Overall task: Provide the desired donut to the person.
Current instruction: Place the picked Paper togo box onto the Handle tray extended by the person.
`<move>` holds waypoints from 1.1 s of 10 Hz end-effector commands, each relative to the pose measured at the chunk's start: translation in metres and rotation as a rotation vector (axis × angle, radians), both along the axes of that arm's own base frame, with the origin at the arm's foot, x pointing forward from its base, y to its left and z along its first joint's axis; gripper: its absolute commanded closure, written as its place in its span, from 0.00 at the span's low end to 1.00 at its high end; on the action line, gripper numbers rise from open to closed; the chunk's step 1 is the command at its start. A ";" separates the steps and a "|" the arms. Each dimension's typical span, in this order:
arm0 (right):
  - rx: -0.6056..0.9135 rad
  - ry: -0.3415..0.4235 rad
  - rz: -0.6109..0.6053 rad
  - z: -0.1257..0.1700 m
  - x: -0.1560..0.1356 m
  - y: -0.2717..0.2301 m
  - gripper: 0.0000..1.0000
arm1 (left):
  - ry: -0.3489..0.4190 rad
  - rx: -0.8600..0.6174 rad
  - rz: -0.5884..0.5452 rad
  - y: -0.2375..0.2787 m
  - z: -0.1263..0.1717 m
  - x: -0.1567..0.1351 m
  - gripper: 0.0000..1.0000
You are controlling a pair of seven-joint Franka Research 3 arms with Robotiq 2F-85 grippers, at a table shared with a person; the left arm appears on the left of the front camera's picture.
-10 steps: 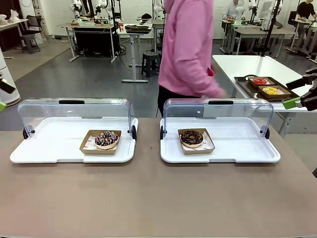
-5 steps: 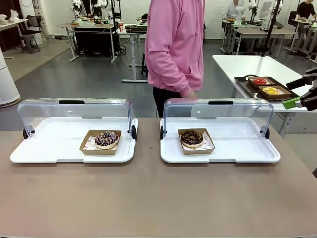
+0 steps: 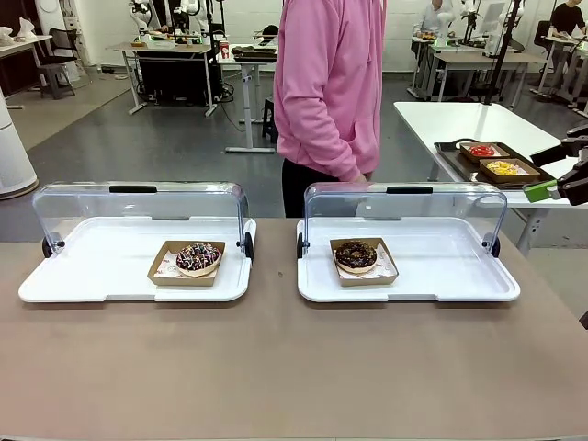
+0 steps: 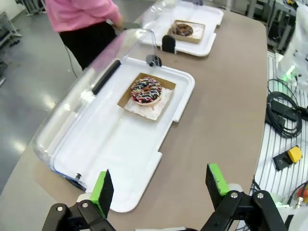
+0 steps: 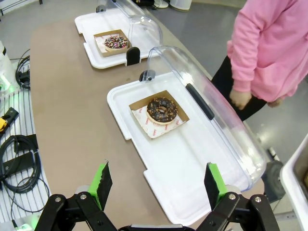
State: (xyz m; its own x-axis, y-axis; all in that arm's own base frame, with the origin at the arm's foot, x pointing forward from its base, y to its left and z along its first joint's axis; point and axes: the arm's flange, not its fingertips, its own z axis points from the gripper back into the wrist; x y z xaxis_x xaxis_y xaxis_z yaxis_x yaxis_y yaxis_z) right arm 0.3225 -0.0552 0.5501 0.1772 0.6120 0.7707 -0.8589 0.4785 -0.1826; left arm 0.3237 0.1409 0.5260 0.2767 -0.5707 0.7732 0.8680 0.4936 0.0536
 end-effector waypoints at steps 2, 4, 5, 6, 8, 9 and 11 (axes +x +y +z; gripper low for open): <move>0.008 0.003 0.003 -0.001 0.001 0.000 0.00 | -0.091 -0.034 0.024 -0.002 -0.006 -0.001 0.00; 0.008 0.003 0.003 -0.001 0.001 0.000 0.00 | -0.092 -0.036 0.025 0.000 -0.006 0.002 0.00; 0.008 0.003 0.003 -0.001 0.001 0.000 0.00 | -0.086 -0.039 0.019 -0.002 -0.007 0.004 0.00; 0.008 0.003 0.003 -0.001 0.001 0.000 0.00 | -0.087 -0.040 0.022 -0.002 -0.006 0.006 0.00; 0.008 0.003 0.003 -0.001 0.001 0.000 0.00 | -0.053 -0.034 0.022 0.000 0.000 0.003 0.00; 0.008 0.003 0.003 -0.001 0.001 0.000 0.00 | -0.053 -0.034 0.022 0.000 0.000 0.003 0.00; 0.008 0.003 0.003 -0.001 0.001 0.000 0.00 | -0.053 -0.034 0.022 0.000 0.000 0.003 0.00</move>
